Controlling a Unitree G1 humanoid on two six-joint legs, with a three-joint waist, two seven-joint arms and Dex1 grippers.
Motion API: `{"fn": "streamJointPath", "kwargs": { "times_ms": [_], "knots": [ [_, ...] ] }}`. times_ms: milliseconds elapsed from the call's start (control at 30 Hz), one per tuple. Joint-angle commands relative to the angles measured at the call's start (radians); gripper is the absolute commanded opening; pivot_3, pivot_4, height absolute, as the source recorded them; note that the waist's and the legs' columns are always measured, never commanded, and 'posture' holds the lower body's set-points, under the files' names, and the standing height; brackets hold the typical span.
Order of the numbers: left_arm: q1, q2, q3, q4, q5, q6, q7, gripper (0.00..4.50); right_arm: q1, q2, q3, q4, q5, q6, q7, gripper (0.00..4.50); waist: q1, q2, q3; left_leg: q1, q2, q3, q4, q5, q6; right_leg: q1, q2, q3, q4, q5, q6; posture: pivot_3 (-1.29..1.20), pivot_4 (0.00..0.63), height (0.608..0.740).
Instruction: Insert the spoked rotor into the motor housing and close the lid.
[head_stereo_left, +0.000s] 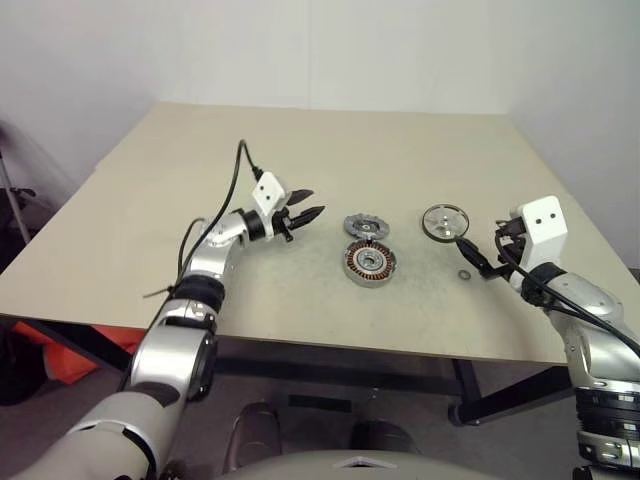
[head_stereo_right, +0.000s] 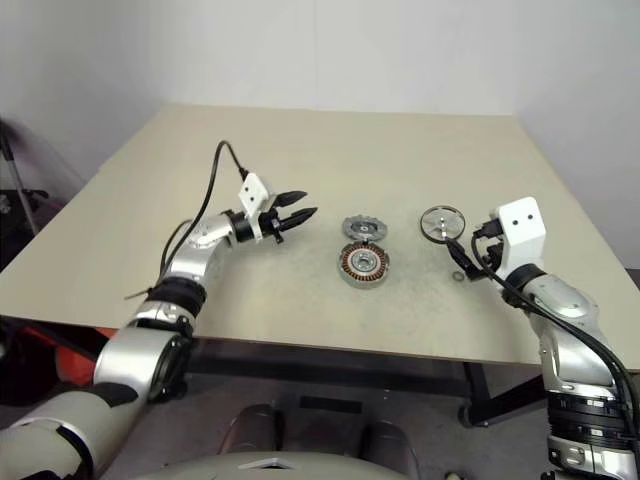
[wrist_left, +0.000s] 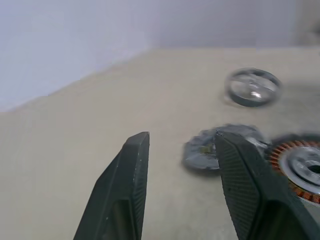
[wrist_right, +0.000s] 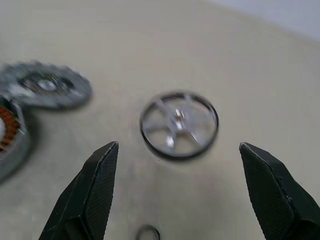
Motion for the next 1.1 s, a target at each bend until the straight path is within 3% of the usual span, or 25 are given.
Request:
{"fn": "streamJointPath", "kwargs": {
  "times_ms": [33,367,800,1100],
  "knots": [
    [0.068,-0.032,-0.011,-0.194,-0.027,0.059,0.085,2.15,-0.013,-0.025,-0.012,-0.005,0.01,0.026,0.007,4.35,-0.002,0.0,0.0,0.0,0.0,0.0,0.0,0.0,0.0,0.0,0.0,0.0,0.0,0.0,0.0,0.0,0.0,0.74],
    [0.15,-0.074,-0.044,-0.317,-0.042,0.128,0.183,2.15,0.026,-0.012,0.044,-0.009,-0.003,0.059,0.033,4.35,-0.003,0.003,-0.002,0.0,0.0,0.0,-0.001,0.0,0.0,0.0,0.0,0.0,-0.001,-0.005,0.008,0.0,0.0,0.74],
    [0.223,0.14,-0.112,-0.421,-0.108,0.308,-0.077,2.15,0.038,0.049,0.079,0.036,-0.021,0.041,-0.007,4.35,-0.01,0.006,-0.003,0.0,0.0,0.0,-0.002,0.0,0.0,-0.002,0.0,0.0,-0.001,-0.005,0.009,0.0,0.0,0.74],
    [0.221,0.159,-0.121,-0.447,-0.109,0.326,-0.094,2.15,0.037,0.088,0.046,0.096,0.011,0.079,-0.027,4.35,-0.013,0.006,-0.004,0.001,0.0,0.001,-0.002,0.0,0.0,0.0,0.0,0.001,-0.001,-0.005,0.009,0.0,0.0,0.74]
  ]
}}
